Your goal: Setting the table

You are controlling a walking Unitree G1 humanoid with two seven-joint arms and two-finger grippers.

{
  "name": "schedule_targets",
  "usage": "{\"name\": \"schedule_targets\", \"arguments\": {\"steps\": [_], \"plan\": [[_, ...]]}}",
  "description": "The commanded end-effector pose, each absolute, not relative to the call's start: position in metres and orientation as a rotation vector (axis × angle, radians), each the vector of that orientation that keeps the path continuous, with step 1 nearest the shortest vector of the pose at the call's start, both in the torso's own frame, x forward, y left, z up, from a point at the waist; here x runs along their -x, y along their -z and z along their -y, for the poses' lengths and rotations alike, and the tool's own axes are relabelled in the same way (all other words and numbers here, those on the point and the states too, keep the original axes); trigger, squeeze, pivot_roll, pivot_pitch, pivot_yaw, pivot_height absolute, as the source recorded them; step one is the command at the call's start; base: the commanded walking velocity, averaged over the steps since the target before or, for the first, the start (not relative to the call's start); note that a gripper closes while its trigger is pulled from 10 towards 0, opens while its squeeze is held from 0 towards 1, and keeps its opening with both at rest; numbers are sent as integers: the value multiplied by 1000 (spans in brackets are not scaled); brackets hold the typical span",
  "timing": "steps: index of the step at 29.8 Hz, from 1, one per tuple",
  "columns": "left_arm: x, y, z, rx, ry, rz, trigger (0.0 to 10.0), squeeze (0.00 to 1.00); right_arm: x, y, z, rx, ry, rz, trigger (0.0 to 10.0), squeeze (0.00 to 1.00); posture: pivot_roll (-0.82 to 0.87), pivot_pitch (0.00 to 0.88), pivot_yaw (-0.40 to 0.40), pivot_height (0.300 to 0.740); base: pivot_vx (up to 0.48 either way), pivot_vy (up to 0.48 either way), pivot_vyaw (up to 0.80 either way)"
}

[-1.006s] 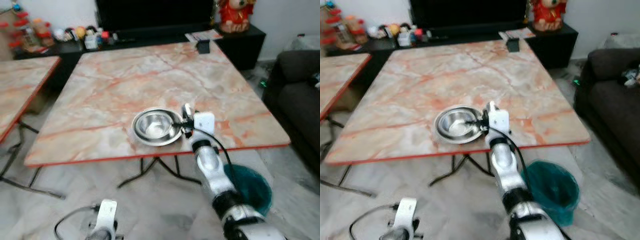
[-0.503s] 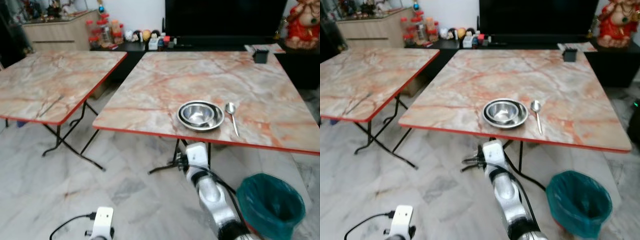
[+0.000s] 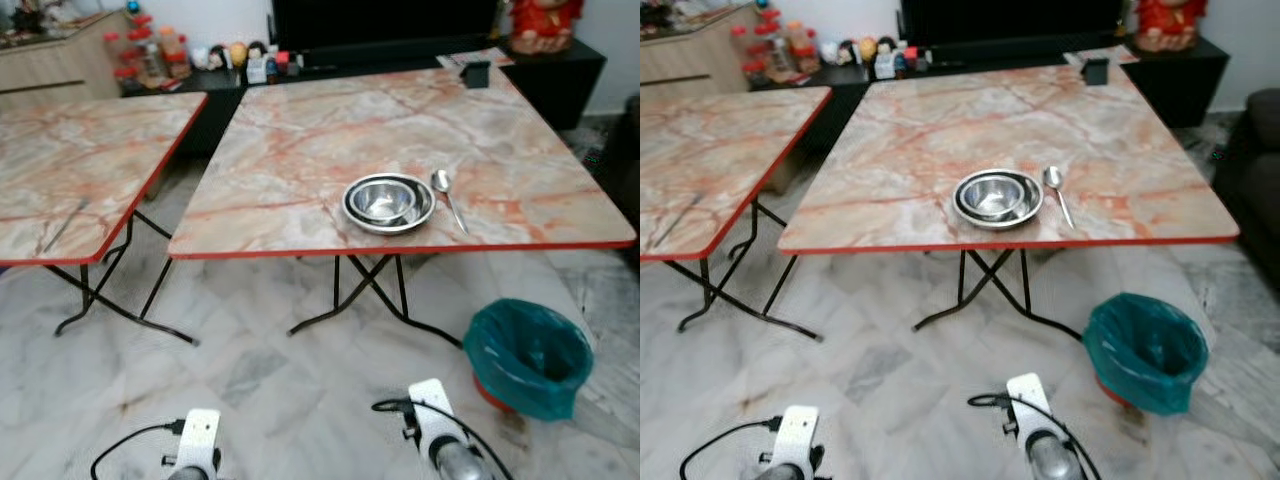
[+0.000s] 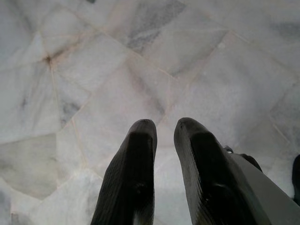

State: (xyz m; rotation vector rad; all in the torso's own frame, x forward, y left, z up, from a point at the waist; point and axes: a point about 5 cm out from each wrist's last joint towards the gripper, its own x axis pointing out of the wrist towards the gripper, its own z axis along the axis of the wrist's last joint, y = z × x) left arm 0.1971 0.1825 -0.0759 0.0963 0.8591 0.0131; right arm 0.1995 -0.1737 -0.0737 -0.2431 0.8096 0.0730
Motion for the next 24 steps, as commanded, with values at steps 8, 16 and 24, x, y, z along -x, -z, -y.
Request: {"name": "schedule_targets", "arguments": {"steps": [8,16,24], "plan": [[-191,80,-182,-109,5,-896,10000,0,-161,93,191,120,88,-997,10000,0,-55,0,94,740,0,186,0],[-191,80,-184,-125,19,-902,10000,0,-174,87,197,79,133,-963,10000,0,-73,0,110,740,0,348,-327],[-194,78,-183,-128,26,-898,10000,0,-178,86,191,73,115,-944,10000,0,-66,0,110,740,0,351,0]]}}
